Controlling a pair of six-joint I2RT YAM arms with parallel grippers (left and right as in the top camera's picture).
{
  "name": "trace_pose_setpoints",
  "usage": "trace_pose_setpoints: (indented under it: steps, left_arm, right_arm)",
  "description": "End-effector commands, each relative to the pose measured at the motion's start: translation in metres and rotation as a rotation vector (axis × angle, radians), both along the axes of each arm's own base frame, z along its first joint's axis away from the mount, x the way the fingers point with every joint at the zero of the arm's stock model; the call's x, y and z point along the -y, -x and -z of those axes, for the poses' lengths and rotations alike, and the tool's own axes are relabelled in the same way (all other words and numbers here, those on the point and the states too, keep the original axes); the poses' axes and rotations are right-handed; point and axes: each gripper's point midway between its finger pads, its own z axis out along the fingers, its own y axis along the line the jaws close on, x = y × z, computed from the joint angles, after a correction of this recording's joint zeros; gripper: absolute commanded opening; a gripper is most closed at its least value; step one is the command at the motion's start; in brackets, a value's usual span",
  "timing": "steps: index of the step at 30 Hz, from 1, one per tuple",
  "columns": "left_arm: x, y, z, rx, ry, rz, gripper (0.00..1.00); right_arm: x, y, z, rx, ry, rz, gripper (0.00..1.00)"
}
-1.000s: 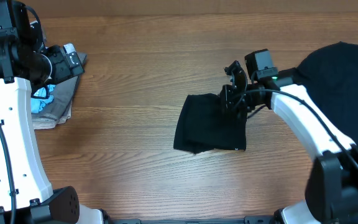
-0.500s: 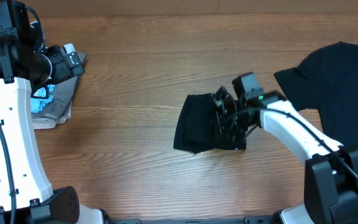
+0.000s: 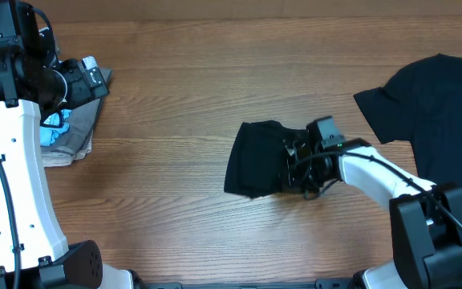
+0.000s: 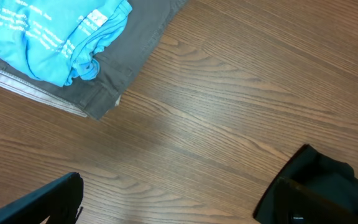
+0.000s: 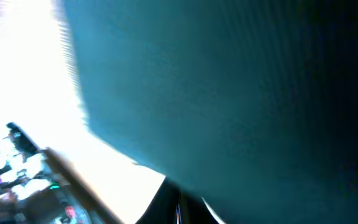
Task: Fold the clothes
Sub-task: 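Release the bundle and retract the right gripper to the right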
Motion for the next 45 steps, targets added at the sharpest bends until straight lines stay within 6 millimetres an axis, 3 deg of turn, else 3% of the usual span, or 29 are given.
trace_pose_setpoints:
  steps: [1,4,7,13,24,28,31,32,33,35,39,43,45]
  left_arm:
    - [0.0,0.0,0.003,-0.006,0.01,-0.007,1.0]
    - [-0.001,0.0,0.003,-0.006,0.01,-0.007,1.0]
    - [-0.001,0.0,0.003,-0.006,0.01,-0.007,1.0]
    - [0.0,0.0,0.003,-0.006,0.01,-0.007,1.0]
    - [0.0,0.0,0.003,-0.007,0.01,-0.007,1.0]
    - [0.0,0.0,0.003,-0.006,0.01,-0.007,1.0]
    - [-0.001,0.0,0.003,-0.007,0.01,-0.007,1.0]
    - [0.0,0.0,0.003,-0.007,0.01,-0.007,1.0]
    - [0.0,0.0,0.003,-0.006,0.01,-0.007,1.0]
    - [-0.001,0.0,0.003,-0.007,0.01,-0.007,1.0]
    - [0.0,0.0,0.003,-0.007,0.01,-0.007,1.0]
    - [0.0,0.0,0.003,-0.007,0.01,-0.007,1.0]
    - [-0.001,0.0,0.003,-0.007,0.01,-0.007,1.0]
  right_arm:
    - [-0.023,-0.038,-0.073,0.161,-0.16,-0.014,0.04]
    - [-0.029,-0.059,-0.101,0.257,-0.184,-0.018,0.04]
    - [-0.026,-0.078,-0.106,0.326,-0.145,0.016,0.04]
    - [-0.014,-0.1,-0.082,0.348,-0.037,0.084,0.04]
    - [-0.023,-0.135,-0.021,0.328,-0.037,0.127,0.04]
    - [-0.027,-0.146,-0.015,0.358,-0.054,0.131,0.04]
    - [-0.032,-0.151,-0.033,0.388,-0.097,0.121,0.09]
    - [-0.033,-0.153,-0.045,0.403,-0.125,0.116,0.13]
    - [-0.034,-0.159,-0.071,0.435,-0.167,0.112,0.19]
    - [-0.03,-0.163,-0.092,0.46,-0.173,0.121,0.26]
    - [-0.008,-0.166,-0.143,0.531,-0.123,0.145,0.38]
    - [0.052,-0.16,-0.163,0.544,0.136,0.267,0.47]
    - [0.093,-0.151,-0.165,0.522,0.301,0.355,0.63]
